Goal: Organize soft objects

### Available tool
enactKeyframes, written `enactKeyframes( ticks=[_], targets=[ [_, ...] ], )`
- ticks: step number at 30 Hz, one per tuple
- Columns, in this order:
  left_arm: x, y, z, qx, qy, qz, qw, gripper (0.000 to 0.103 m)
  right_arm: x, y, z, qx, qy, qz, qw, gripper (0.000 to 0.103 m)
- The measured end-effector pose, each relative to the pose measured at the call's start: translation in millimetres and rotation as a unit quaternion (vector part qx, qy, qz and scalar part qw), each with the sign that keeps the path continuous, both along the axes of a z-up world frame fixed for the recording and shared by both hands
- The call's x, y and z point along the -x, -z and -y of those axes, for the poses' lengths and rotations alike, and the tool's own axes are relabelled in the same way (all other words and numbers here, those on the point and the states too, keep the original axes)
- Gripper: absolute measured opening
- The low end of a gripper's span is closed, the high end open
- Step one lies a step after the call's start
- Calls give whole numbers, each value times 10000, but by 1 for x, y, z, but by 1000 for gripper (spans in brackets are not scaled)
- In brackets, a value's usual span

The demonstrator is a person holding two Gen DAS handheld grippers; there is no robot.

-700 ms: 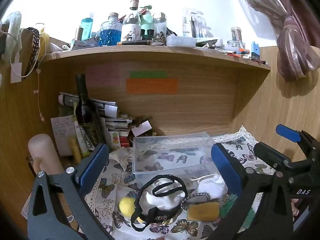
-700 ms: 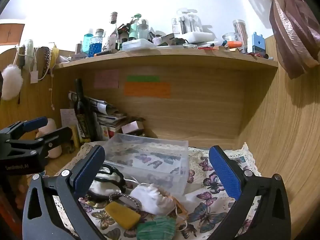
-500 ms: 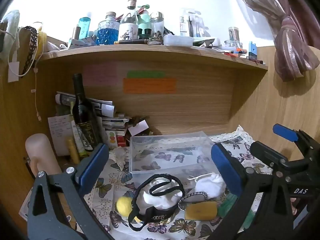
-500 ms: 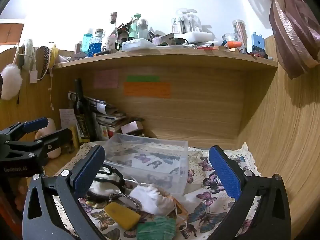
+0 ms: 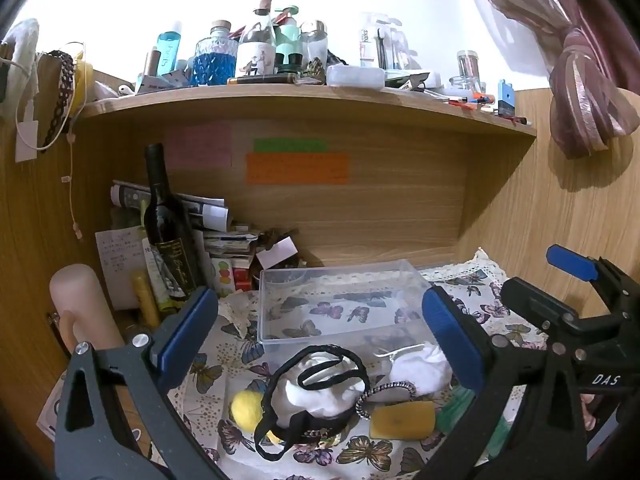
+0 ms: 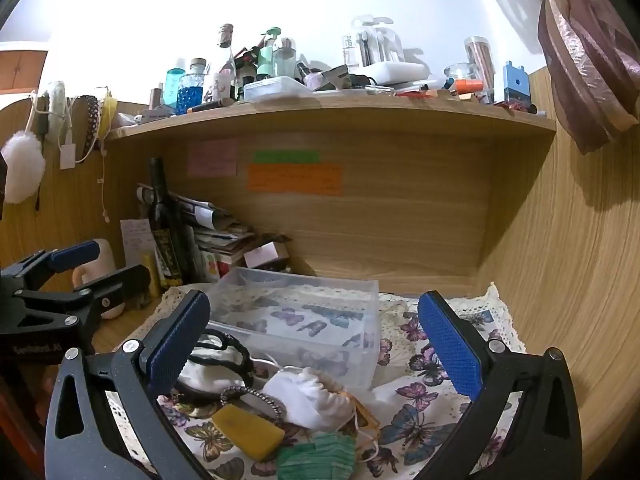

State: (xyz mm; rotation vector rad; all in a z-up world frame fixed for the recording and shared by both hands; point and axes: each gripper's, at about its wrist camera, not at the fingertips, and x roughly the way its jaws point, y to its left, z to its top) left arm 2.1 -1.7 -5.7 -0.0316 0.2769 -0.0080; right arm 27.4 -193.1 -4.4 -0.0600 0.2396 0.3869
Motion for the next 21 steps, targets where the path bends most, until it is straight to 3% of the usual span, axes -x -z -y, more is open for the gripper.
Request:
enactKeyframes(
  ticks=[21],
  targets=[
    [1, 2, -2, -66, 0, 6, 10000, 103, -1, 0, -1, -50, -108, -53, 9999, 103]
  ],
)
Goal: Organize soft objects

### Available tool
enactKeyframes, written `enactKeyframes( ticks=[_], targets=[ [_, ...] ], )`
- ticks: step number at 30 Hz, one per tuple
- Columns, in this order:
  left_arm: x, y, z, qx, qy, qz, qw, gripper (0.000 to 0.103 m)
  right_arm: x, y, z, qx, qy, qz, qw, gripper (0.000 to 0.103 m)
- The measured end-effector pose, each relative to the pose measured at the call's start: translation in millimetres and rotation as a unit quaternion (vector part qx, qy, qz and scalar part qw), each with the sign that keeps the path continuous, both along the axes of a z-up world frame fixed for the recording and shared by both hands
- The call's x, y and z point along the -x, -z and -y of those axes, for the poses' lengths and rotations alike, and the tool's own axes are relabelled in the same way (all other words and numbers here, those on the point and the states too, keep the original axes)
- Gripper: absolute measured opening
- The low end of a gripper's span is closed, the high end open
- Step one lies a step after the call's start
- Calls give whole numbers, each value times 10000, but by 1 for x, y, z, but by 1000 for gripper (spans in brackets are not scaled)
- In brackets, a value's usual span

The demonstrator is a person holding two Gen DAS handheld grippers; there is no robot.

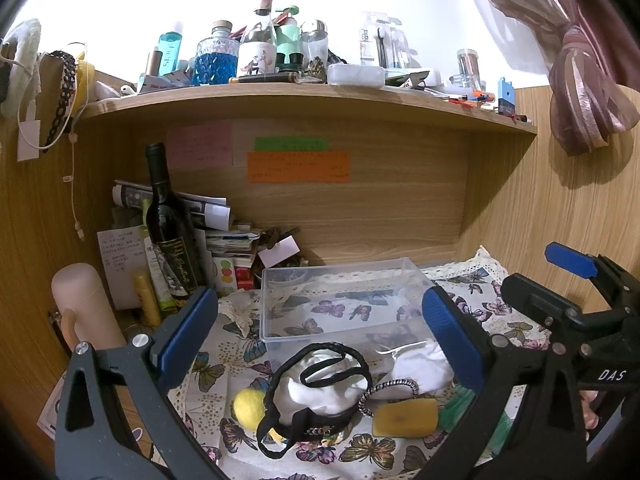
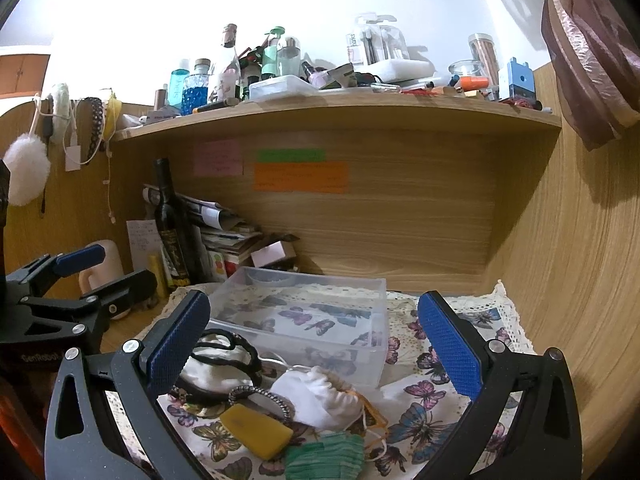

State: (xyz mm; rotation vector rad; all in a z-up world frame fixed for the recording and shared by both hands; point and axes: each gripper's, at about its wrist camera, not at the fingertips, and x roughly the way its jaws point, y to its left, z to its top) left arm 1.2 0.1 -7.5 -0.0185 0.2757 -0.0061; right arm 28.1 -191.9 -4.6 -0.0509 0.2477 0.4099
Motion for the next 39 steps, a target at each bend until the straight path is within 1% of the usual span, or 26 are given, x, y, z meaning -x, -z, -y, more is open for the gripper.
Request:
enactKeyframes(
  ticks=[39],
  targets=[
    [-3, 4, 2, 82, 72, -125, 9999, 103, -5, 3, -1, -101, -31, -81, 9999, 103]
  ],
)
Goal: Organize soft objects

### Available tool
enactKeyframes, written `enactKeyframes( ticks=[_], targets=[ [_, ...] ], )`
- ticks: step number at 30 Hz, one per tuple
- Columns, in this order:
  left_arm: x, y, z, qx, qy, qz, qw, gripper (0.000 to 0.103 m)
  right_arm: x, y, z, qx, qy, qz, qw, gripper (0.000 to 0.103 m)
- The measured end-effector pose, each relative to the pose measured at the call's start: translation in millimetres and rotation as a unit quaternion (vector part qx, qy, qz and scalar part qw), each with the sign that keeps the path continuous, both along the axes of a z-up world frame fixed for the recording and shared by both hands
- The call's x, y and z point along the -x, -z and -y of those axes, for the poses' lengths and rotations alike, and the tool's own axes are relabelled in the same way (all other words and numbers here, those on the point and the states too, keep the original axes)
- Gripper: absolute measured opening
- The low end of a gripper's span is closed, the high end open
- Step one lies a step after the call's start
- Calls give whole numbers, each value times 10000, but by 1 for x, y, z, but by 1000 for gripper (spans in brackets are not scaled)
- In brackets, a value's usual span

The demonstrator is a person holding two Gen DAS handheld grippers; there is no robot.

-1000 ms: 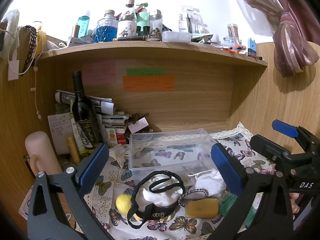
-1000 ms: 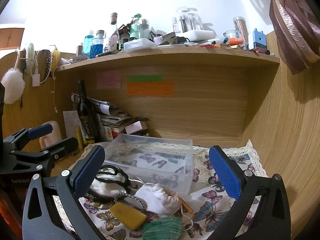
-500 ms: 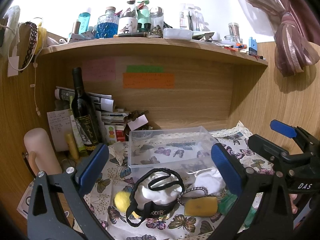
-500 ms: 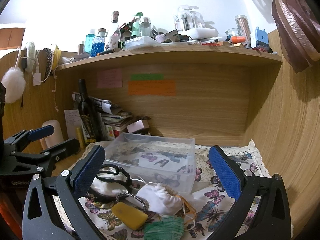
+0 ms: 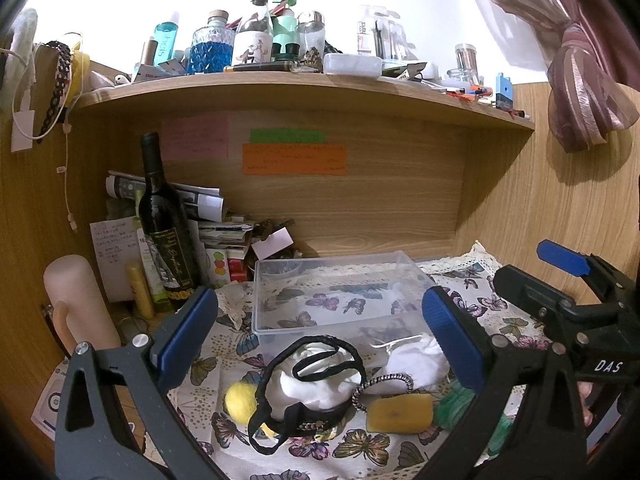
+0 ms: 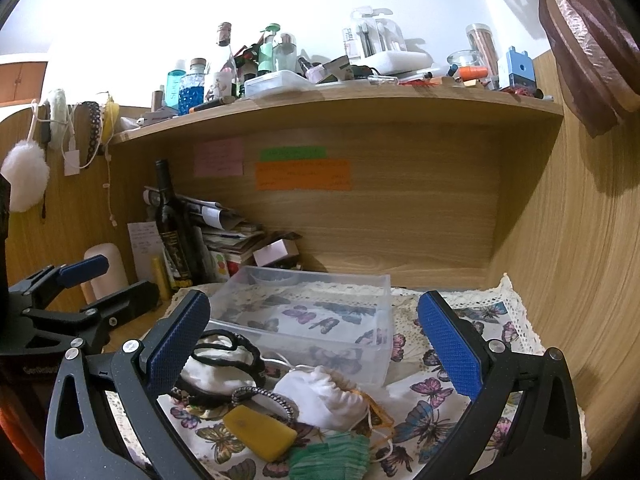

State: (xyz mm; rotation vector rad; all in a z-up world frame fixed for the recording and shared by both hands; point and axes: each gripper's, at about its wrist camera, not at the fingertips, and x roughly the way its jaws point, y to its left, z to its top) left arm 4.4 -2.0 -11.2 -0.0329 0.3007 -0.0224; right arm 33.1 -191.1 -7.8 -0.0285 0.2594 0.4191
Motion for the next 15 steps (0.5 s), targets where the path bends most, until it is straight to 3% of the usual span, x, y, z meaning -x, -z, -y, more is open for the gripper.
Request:
enactKeyframes(
  ticks=[7, 15],
  targets=[
    [-3, 4, -1, 82, 92, -90, 9999, 103, -4, 2, 0, -75, -29, -51, 10000, 103],
    [-14, 20, -15, 401, 353, -508, 9973, 102, -12, 13, -2, 50, -127, -295, 9995, 103]
  ],
)
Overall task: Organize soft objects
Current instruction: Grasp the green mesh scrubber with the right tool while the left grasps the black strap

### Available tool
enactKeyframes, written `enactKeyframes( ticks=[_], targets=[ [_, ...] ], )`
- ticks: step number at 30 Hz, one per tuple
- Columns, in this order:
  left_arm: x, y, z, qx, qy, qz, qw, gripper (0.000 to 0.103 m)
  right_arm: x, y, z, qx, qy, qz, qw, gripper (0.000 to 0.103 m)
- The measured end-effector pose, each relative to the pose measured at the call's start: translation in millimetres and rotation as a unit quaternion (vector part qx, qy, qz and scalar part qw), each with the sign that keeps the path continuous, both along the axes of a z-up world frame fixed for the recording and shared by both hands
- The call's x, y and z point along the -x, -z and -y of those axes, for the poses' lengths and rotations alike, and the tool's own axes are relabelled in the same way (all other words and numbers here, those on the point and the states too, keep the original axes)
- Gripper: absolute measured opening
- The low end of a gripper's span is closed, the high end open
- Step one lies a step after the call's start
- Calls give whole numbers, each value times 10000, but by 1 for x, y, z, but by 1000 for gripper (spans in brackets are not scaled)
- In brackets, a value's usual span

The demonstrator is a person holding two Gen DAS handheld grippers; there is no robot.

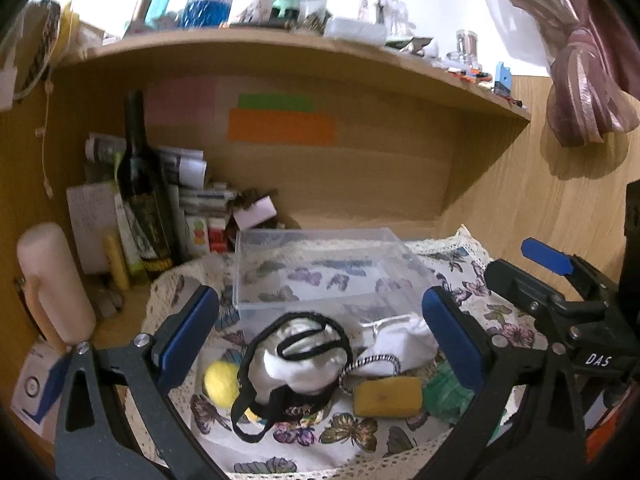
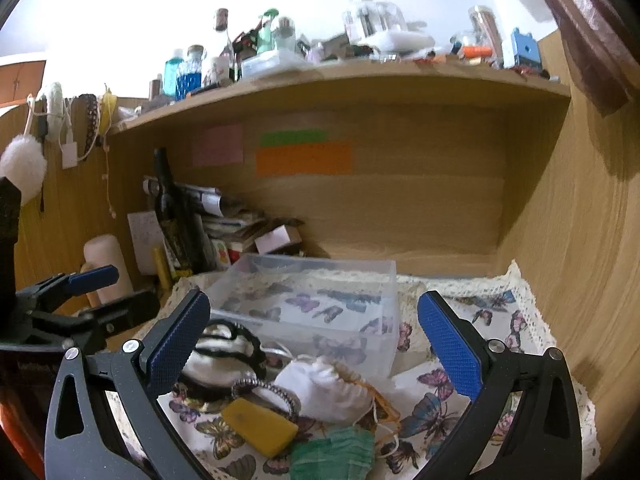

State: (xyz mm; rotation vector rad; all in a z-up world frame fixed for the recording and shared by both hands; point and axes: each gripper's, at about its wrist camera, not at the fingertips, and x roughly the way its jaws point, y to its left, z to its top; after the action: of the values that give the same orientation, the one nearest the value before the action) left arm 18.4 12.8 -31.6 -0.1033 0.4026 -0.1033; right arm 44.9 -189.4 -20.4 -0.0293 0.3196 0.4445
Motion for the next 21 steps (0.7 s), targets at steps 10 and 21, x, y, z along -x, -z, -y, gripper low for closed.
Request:
enactKeyframes(
  ticks=[10, 21],
  targets=[
    [-6, 55, -18, -290, -392, -964, 9941, 83, -17, 54, 7, 522, -70, -1146, 9920, 86],
    [-20, 66, -36, -266, -570, -1302, 9895, 69, -25, 109, 20, 689, -86, -2293, 9709, 66]
  ],
)
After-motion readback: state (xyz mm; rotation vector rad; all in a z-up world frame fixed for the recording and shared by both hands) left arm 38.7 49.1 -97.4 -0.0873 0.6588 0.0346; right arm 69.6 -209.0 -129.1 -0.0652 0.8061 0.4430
